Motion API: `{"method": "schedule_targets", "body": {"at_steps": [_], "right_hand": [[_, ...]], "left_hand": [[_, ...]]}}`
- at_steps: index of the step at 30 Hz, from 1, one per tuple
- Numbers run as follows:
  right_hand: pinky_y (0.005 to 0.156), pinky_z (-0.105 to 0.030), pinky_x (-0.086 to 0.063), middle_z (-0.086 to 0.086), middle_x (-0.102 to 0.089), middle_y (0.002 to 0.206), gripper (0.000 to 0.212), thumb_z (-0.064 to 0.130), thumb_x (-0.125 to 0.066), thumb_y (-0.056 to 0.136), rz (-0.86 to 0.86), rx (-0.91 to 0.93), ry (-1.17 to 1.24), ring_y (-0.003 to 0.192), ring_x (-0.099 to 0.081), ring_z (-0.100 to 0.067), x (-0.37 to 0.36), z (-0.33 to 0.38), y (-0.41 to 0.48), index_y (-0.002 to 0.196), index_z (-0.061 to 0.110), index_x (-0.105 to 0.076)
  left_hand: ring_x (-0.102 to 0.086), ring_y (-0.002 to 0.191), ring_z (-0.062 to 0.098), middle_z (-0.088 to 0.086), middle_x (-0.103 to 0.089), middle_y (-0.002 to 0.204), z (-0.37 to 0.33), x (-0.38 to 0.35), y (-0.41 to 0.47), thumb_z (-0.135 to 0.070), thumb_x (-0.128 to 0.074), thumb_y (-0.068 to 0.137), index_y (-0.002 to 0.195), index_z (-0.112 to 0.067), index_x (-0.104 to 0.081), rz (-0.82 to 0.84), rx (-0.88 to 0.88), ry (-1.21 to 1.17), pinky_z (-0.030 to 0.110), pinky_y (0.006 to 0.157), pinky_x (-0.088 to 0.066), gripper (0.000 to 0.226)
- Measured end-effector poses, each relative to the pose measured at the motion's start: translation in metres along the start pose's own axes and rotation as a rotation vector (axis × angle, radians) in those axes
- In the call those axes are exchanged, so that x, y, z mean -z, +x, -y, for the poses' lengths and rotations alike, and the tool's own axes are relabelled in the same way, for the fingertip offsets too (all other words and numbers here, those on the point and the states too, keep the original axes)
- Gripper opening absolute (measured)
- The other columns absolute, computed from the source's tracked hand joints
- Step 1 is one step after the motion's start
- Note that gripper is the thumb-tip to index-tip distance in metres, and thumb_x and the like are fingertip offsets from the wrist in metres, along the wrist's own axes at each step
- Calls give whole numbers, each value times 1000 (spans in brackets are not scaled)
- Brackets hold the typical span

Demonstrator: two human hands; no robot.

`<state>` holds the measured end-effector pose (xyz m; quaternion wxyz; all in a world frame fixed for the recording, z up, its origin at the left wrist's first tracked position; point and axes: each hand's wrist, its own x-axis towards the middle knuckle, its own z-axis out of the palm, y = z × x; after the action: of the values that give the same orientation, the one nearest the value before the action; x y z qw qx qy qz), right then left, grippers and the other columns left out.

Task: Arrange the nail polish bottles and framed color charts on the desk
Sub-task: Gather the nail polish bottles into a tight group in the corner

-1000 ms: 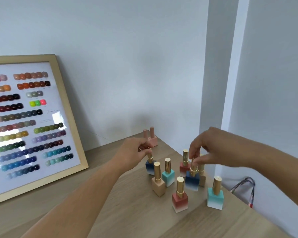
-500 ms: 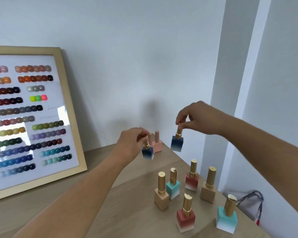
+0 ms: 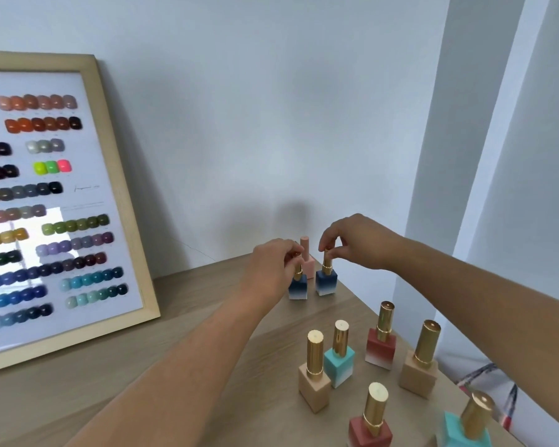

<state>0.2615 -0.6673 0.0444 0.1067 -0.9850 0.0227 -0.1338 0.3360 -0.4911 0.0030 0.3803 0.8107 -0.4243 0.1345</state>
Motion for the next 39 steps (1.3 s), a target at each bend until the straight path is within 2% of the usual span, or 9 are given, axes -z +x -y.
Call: {"method": "schedule_targets", "body": {"at_steps": [10,14,17,23,26,30,33,36,39], "right_hand": [[69,-23,-37,6,-66,97,14,24,-65,84,-55,26,85,69,-47,3,-13,0,14,97,27,-69],[69,-21,-38,7,-62,101,25,30,-65,84,-46,12,126,75,-50,-1,-9,0,3,108,29,-62],[72,-22,-42,6,-60,107,27,34,-63,85,-81,-21,159,83,-55,-10,5,2,-14,111,30,-59],[66,-15,-40,21,-64,93,14,39,-59,84,-230,-51,287,82,-57,0,46,17,-85,97,40,-63],[63,-13,-44,22,-67,88,9,34,-61,84,-330,-93,449,78,-59,-1,49,21,-132,90,38,-67],[66,-15,-46,13,-70,84,11,25,-64,84,-372,-194,591,77,-61,-10,29,18,-183,84,34,-70],[71,-17,-47,11,-71,85,15,24,-65,83,-322,-257,629,81,-63,-10,12,17,-209,84,38,-71],[75,-18,-50,14,-72,88,21,24,-68,81,-239,-299,654,83,-64,-5,3,16,-224,88,43,-71],[74,-22,-52,15,-72,86,26,19,-74,76,-157,-330,661,82,-66,-4,-5,18,-227,85,43,-72]], "left_hand": [[-60,82,16,3,-68,93,-5,-9,11,-16,-63,86,101,-14,-71,-36,58,-9,30,78,-50,17],[-61,85,15,2,-66,98,-6,-8,8,-20,-66,84,109,-17,-67,-10,61,-39,31,82,-52,25],[-59,83,12,-3,-59,99,-9,-2,3,-21,-68,83,116,-17,-62,-37,38,-26,29,79,-52,33],[-56,81,-3,-17,-57,95,-22,33,-24,-27,-68,82,100,-30,-66,-63,30,-81,12,68,-45,19],[-56,78,-6,-18,-62,86,-26,49,-53,-29,-66,83,90,-37,-65,42,82,-213,9,63,-45,11],[-60,81,-4,-12,-66,89,-25,60,-93,-19,-62,85,92,-41,-64,238,170,-307,14,68,-49,24],[-60,89,-5,-16,-65,98,-19,63,-114,-9,-63,84,97,-45,-63,393,190,-334,15,75,-50,38],[-56,96,-10,-25,-62,105,-16,62,-127,-17,-70,80,100,-54,-57,601,207,-346,13,77,-48,44],[-54,98,-12,-26,-61,106,-18,57,-132,-20,-75,76,100,-59,-51,630,195,-345,9,77,-47,52]]}}
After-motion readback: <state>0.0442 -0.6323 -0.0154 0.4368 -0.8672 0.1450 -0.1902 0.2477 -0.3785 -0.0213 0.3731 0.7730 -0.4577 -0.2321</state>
